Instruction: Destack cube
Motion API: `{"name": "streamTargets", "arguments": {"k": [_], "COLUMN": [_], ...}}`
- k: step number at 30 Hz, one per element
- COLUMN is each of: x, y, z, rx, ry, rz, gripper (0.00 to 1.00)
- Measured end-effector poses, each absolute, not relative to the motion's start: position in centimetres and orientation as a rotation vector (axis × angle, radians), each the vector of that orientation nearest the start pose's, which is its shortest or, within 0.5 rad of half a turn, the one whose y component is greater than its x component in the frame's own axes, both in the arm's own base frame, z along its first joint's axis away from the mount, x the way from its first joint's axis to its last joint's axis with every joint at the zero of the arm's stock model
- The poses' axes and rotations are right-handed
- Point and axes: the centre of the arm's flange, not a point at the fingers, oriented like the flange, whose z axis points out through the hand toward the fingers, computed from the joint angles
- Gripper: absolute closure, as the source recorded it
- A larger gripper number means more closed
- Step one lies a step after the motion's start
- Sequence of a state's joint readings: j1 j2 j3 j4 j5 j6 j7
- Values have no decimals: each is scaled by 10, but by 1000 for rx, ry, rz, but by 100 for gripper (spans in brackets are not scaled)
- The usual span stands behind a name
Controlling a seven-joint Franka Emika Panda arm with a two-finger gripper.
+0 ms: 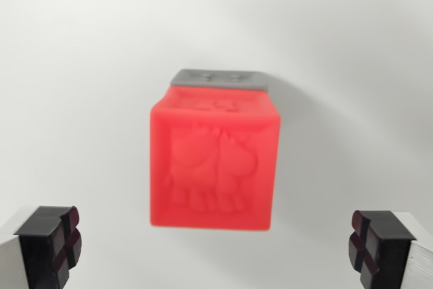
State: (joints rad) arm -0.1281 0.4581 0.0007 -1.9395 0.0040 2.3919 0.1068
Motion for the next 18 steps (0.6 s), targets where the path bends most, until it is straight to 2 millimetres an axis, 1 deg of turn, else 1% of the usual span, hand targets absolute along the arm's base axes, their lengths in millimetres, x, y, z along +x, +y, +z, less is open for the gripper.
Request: {"name": "streamTargets", "arguments": {"k": [11,18], "x": [617,616], "y": [-79,-79], "z": [206,188], "rx": [-3117,-3117], "ry": [371,371], "rz": [9,9], "gripper": [0,0]}}
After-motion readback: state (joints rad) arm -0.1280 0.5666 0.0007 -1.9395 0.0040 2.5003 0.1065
